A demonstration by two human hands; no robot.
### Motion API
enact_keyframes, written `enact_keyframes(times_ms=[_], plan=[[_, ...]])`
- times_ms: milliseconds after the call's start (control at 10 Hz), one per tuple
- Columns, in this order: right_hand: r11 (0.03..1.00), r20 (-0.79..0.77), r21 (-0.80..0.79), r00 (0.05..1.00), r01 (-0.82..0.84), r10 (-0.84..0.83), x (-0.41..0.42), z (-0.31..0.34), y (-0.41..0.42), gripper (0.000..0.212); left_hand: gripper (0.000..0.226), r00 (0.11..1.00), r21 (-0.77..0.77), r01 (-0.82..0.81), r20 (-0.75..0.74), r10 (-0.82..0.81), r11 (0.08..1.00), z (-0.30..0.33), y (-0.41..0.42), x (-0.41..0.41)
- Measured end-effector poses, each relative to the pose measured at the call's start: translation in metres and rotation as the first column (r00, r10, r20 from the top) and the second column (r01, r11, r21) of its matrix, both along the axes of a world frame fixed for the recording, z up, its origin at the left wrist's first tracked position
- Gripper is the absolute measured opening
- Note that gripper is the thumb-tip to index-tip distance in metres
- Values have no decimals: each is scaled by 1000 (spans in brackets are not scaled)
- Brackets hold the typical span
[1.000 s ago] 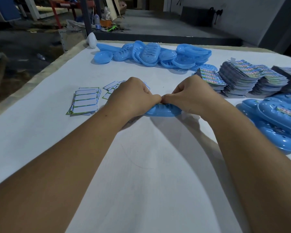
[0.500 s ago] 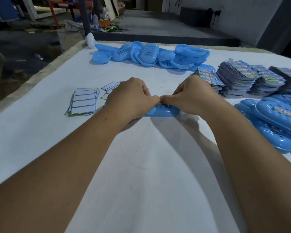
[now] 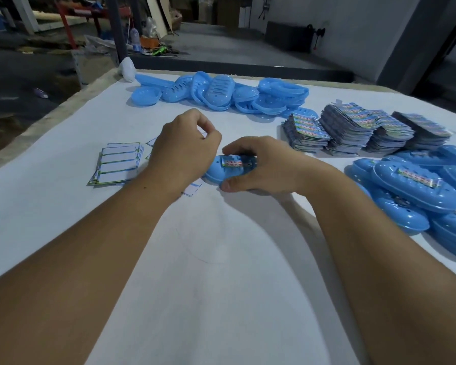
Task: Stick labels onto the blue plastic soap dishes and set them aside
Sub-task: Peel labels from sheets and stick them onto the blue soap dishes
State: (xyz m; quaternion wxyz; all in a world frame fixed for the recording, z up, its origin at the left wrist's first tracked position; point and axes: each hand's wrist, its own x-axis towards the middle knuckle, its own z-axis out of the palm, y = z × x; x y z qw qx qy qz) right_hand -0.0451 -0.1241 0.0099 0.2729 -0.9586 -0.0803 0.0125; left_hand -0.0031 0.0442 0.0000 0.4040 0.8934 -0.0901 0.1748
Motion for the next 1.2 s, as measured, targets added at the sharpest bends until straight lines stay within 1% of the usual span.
enact_keyframes(times_ms=[100, 200, 300, 400, 500, 600, 700, 800, 900, 1000, 1100, 1200], plan=[[998, 79, -8, 995, 54, -53, -6, -2, 4, 62, 5, 997, -27, 36, 65, -34, 999, -3, -1, -2], [982, 151, -110, 979, 156, -138, -19, -3, 2, 68, 5, 990, -25, 92, 113, -89, 995, -5, -7, -8], [935, 257, -189, 934, 300, -248, -39, 4, -14, 70, 4, 982, -4, 133, 136, -132, 991, -5, -10, -13], [859, 345, -241, 867, 452, -359, -66, 13, -46, 66, 4, 982, 1, 141, 128, -140, 990, -5, -9, -15], [780, 374, -221, 789, 586, -487, -92, 20, -86, 60, 3, 981, 21, 157, 110, -158, 987, -4, -9, -16], [678, 339, -218, 706, 702, -622, -112, 24, -123, 59, 4, 979, 49, 167, 108, -171, 985, -6, -9, -19], [588, 316, -206, 622, 782, -716, -126, 25, -151, 60, 5, 978, 46, 177, 108, -181, 983, -7, -10, -21], [551, 270, -165, 575, 818, -772, -135, 26, -167, 69, 5, 975, 36, 196, 100, -199, 980, -9, -9, -21], [539, 226, -129, 554, 833, -802, -138, 28, -174, 73, 5, 972, 38, 210, 101, -213, 977, -9, -9, -20], [559, 207, -94, 565, 824, -799, -138, 28, -177, 74, 5, 969, 59, 216, 111, -222, 975, -11, -10, -19], [561, 198, -41, 557, 827, -807, -139, 28, -173, 73, 5, 971, 52, 216, 95, -220, 975, -8, -7, -19], [536, 346, -32, 512, 844, -786, -132, 31, -165, 64, 5, 971, 23, 218, 99, -219, 976, -9, -10, -17]])
